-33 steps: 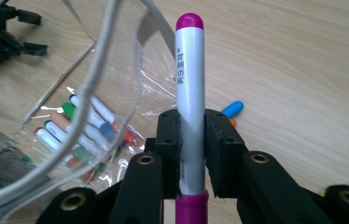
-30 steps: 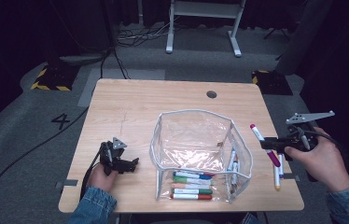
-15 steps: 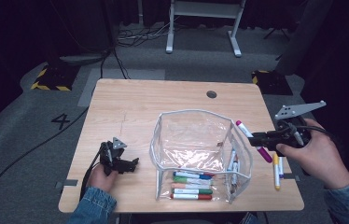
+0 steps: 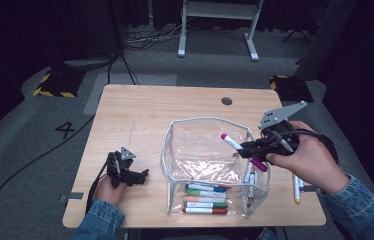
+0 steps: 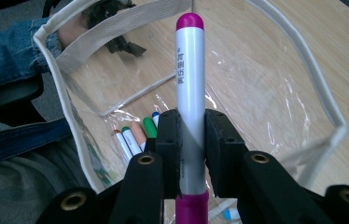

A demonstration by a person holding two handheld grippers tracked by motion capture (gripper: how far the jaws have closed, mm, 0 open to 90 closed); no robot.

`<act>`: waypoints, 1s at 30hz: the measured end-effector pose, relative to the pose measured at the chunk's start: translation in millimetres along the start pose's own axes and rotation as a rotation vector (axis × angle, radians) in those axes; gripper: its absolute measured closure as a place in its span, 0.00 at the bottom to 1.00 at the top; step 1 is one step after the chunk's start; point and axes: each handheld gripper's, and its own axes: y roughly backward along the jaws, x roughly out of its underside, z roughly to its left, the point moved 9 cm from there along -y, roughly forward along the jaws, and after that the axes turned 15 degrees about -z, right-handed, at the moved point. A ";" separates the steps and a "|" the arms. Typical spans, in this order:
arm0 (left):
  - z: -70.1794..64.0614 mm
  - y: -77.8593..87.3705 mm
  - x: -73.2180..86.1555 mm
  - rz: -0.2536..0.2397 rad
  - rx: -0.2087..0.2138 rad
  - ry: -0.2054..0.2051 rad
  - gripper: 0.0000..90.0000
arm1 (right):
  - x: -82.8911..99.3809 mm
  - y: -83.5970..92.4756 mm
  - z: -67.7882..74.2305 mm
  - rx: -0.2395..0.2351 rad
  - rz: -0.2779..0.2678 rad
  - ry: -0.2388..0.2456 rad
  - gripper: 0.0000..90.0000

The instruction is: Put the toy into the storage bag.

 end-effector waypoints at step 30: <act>0.1 -0.1 -0.1 0.000 0.000 0.000 0.00 | 39.5 -104.2 40.3 -0.252 0.287 0.099 0.85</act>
